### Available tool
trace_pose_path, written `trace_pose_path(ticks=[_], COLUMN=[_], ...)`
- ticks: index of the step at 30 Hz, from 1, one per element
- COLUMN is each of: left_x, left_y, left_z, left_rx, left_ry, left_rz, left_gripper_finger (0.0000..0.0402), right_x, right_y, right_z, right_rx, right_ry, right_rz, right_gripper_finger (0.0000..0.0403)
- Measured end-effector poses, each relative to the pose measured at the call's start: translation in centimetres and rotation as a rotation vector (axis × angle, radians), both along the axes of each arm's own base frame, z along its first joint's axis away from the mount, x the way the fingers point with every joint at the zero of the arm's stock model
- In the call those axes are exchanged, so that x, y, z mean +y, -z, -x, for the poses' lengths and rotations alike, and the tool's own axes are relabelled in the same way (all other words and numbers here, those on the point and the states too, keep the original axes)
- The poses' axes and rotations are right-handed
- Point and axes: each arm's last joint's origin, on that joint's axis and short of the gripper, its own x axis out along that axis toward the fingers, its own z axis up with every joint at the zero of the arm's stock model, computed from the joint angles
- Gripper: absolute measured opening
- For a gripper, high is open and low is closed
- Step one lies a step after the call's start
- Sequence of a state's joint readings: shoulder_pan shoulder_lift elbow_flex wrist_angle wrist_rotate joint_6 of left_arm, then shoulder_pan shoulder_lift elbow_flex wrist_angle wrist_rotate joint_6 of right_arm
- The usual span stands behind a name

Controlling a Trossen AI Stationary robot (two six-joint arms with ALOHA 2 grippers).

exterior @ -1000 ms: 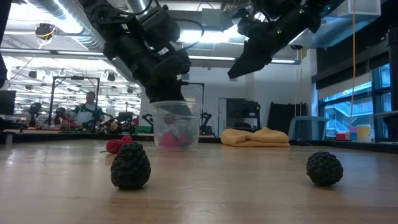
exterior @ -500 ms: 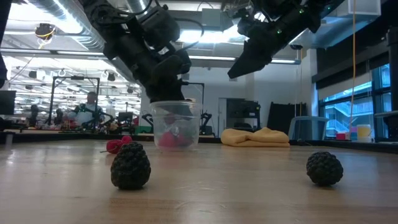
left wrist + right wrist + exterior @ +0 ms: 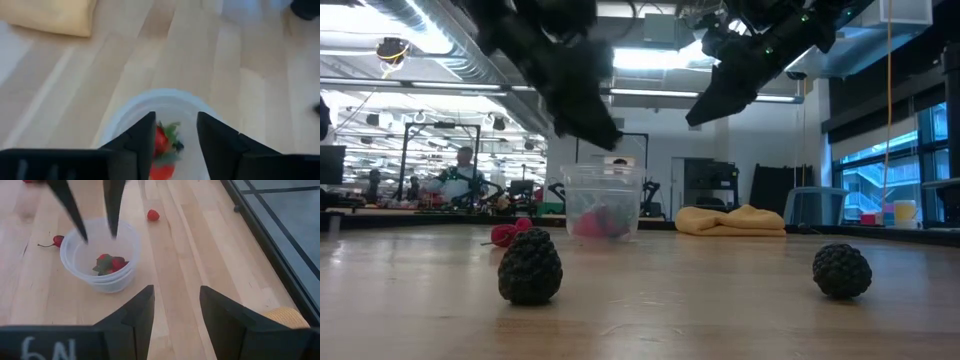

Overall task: Pick and placing Produce into tupperware
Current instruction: Put the top red raspberry into the transparent container

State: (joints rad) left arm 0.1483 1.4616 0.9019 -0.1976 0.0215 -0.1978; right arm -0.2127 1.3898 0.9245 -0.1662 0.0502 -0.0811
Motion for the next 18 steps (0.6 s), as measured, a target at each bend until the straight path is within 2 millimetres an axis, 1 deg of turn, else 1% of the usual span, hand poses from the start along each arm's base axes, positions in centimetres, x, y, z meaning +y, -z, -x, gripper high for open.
trace_pose_path(ticks=[6, 11, 13, 15, 18], left_x=[1.0, 1.8, 2.2, 2.7, 3.2], left_y=[-4.5, -6.8, -7.2, -7.3, -6.9], left_z=[4.6, 8.0, 9.1, 9.8, 10.5], left_rx=[0.105, 0.113, 0.115, 0.114, 0.177], left_ry=[-0.034, -0.169, -0.273, -0.358, -0.403], left_rz=[-0.030, -0.105, -0.094, -0.054, -0.019], left_gripper_finger=[0.0143, 0.0143, 0.0143, 0.0143, 0.0144], right_x=[0.0, -0.1, -0.1, -0.1, -0.1], right_y=[-0.2, -0.4, -0.4, -0.4, -0.5], right_z=[-0.1, -0.2, -0.3, -0.3, -0.3], right_rx=[-0.023, -0.049, -0.057, -0.062, -0.073], right_ry=[0.001, 0.011, 0.020, 0.027, 0.029], right_rz=[0.004, -0.005, -0.016, -0.026, -0.028], right_gripper_finger=[0.0161, 0.0161, 0.0161, 0.0161, 0.0161])
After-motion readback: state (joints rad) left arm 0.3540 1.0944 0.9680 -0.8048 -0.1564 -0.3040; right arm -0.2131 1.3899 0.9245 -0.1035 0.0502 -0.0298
